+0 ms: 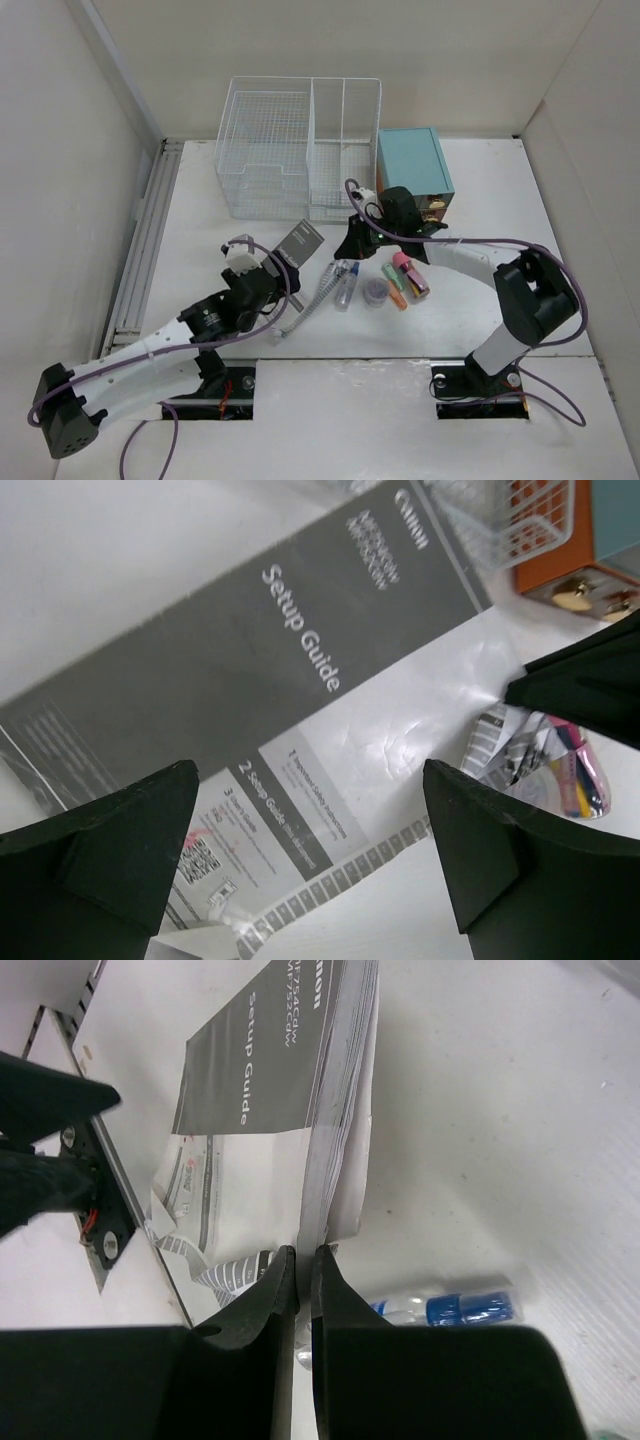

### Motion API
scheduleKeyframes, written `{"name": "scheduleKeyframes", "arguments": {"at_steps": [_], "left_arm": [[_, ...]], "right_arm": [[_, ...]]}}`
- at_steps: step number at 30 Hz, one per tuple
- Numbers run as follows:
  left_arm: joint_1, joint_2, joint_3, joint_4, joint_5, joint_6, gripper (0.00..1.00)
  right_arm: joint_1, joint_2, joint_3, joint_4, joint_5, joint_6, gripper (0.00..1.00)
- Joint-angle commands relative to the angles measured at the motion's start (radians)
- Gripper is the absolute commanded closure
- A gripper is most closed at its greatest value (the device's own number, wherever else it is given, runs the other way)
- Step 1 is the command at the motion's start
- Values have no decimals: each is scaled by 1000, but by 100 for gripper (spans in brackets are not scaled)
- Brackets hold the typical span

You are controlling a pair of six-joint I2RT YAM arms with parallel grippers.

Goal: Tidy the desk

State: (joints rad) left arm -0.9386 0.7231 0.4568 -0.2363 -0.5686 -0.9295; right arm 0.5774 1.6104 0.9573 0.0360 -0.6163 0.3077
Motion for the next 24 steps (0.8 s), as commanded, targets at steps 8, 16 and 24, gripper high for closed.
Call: {"name": "scheduleKeyframes", "arguments": {"at_steps": [8, 16, 24], "left_arm": [[96, 88, 175, 161, -57, 360, 1], [277, 131, 151, 400, 182, 501, 1], [530, 110, 17, 691, 519, 603, 14]], "right_arm": [[-28, -102, 120, -53, -144, -162, 100], [-48, -130, 159, -88, -259, -235, 100], [-80, -112, 199, -131, -365, -291, 100]]}}
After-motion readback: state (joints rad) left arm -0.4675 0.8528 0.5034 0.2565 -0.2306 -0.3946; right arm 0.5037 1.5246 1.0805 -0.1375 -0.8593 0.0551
